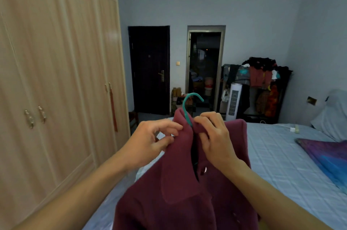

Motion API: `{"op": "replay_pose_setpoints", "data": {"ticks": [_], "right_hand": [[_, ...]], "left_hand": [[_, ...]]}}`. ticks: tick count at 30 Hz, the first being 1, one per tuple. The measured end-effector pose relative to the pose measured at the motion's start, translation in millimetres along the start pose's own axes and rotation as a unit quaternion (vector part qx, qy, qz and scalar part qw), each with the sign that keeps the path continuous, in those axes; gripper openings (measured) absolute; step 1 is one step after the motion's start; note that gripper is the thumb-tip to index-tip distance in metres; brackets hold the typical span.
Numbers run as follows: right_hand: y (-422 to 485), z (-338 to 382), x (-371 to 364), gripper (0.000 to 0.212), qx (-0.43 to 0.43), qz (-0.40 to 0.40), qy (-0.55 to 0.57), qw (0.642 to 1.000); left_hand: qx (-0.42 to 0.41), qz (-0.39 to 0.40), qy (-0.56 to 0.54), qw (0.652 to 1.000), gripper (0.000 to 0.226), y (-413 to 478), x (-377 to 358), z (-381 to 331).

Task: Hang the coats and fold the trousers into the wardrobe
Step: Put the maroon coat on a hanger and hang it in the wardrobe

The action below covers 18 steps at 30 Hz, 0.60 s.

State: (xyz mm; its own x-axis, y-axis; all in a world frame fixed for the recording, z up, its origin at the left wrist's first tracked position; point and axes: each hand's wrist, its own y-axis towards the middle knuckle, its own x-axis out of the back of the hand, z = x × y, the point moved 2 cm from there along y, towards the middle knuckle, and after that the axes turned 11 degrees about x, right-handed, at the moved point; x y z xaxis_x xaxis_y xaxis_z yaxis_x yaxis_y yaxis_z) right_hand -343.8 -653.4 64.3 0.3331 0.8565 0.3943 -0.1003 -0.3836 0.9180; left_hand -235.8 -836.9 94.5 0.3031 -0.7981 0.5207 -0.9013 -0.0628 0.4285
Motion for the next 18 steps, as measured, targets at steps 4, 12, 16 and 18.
{"op": "replay_pose_setpoints", "data": {"ticks": [4, 12, 16, 18], "right_hand": [[-2, -6, 2, 0.032, 0.025, -0.008, 0.019, 0.999], [-3, -13, 8, 0.029, 0.021, -0.012, 0.027, 0.999], [-2, -8, 9, 0.014, 0.054, -0.008, 0.066, 0.996], [-4, -2, 6, 0.011, 0.072, 0.002, 0.083, 0.994]], "left_hand": [[0.007, 0.007, -0.043, 0.999, 0.024, 3, -6, 0], [-0.135, -0.147, 0.125, 0.972, 0.048, 14, -27, -7], [-0.095, -0.069, 0.153, 0.981, 0.093, 30, -26, 3], [-0.107, -0.017, 0.170, 0.979, 0.102, 35, -27, 10]]}}
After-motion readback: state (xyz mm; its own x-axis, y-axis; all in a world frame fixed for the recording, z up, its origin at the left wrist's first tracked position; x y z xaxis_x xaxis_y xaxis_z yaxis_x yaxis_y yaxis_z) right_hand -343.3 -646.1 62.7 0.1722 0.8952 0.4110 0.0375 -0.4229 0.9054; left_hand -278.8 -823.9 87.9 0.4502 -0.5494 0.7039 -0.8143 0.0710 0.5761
